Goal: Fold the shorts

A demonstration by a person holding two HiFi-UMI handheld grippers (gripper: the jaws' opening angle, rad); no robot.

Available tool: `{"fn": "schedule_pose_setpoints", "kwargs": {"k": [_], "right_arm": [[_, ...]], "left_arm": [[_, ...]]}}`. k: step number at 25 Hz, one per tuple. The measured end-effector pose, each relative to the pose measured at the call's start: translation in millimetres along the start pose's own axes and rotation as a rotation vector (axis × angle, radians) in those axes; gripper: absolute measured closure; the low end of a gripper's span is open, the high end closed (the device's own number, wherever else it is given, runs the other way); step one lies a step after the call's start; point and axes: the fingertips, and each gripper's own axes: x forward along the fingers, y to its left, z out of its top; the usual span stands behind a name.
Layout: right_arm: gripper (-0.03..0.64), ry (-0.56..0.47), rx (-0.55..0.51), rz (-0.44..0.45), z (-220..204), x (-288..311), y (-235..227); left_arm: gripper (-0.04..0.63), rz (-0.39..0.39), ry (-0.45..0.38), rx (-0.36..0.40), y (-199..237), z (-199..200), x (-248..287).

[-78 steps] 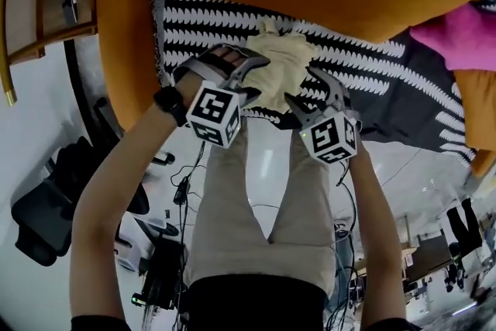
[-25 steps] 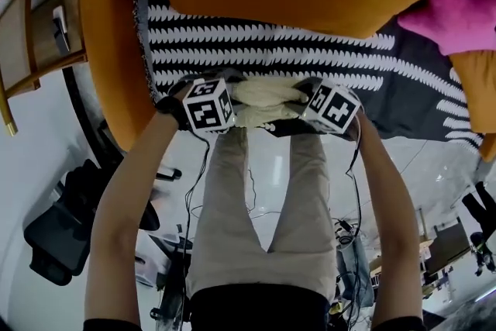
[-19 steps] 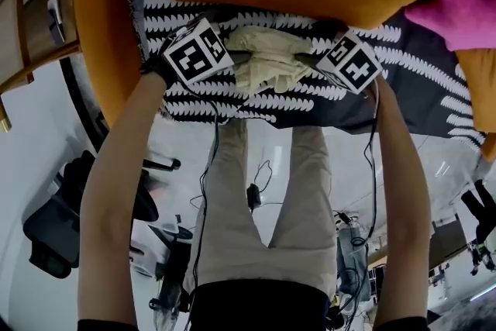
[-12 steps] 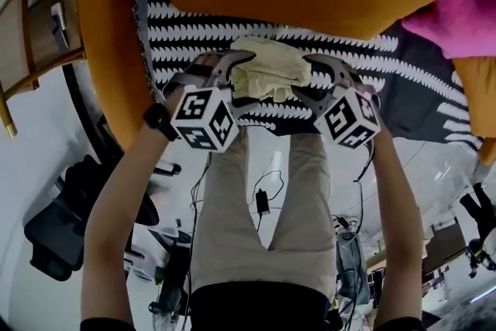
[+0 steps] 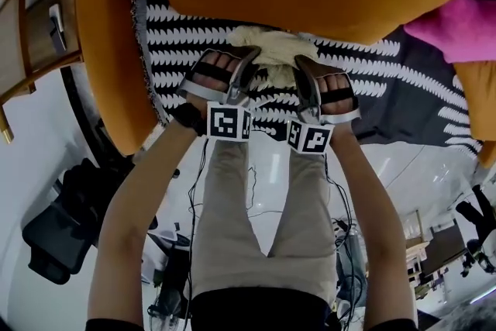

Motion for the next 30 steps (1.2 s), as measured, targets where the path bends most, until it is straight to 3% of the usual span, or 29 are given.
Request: {"fn": "schedule_pose_setpoints", "kwargs": {"k": [1,3,5,7,9,13,16,17,18,19,21,23,26,30], "right_arm": [[0.552,0.006,0.012,0.036,-1.9,3.6,10.6],[0.518,0.023,0.062,0.162,-7.2,8.5,36.5],[0.474,0.02,0.153,0.24,-7.6,4.7,42.9],[0.348,0.004,0.235,0.278,-5.6,-4.2,34.1],[0.314,-0.021,0.256,0.297,-2.2,-17.2,26.5],[0.308,-0.066,0.205,0.303,14.6,-28.1,20.0],[0.308,-0.059,0.133,0.274,16.9,-11.8,19.8],[0.398,-0.057,0.095,0.249,14.6,-7.5,18.3],[0.558,-0.058,0.057,0.222,12.0,-5.5,16.0],[0.559,-0.067,0.029,0.198,10.0,-6.9,12.7],[0.561,-0.108,0.005,0.173,9.7,-19.9,7.8],[0.561,-0.165,-0.034,0.205,10.6,-36.7,20.0],[0.556,-0.189,-0.092,0.361,-2.1,-43.9,76.4],[0.451,-0.15,0.045,0.533,-17.8,-33.4,122.3]], "left_arm": [[0.48,0.044,0.016,0.026,-4.5,-1.2,2.4],[0.478,0.032,0.021,0.028,-27.0,-0.3,6.5],[0.402,-0.035,-0.005,-0.054,-41.0,2.8,2.6],[0.29,-0.087,-0.03,-0.154,-37.3,3.0,-7.7],[0.27,-0.108,-0.064,-0.176,-27.5,4.8,-23.3],[0.252,-0.139,-0.118,-0.04,-4.4,7.8,-42.3],[0.225,-0.269,-0.015,0.043,-6.0,-18.2,-15.9],[0.23,-0.318,0.015,0.044,-9.6,-24.5,-8.9],[0.319,-0.351,0.028,0.045,-12.9,-26.2,-6.4],[0.428,-0.359,0.024,0.052,-14.8,-23.6,-8.2],[0.485,-0.323,-0.013,0.06,-16.7,-11.9,-20.7],[0.492,-0.315,-0.042,0.039,-29.9,-2.7,-35.6],[0.48,-0.383,-0.037,-0.001,-75.9,-1.9,-34.1],[0.385,-0.433,-0.075,-0.194,-114.9,-1.0,-16.0]]}}
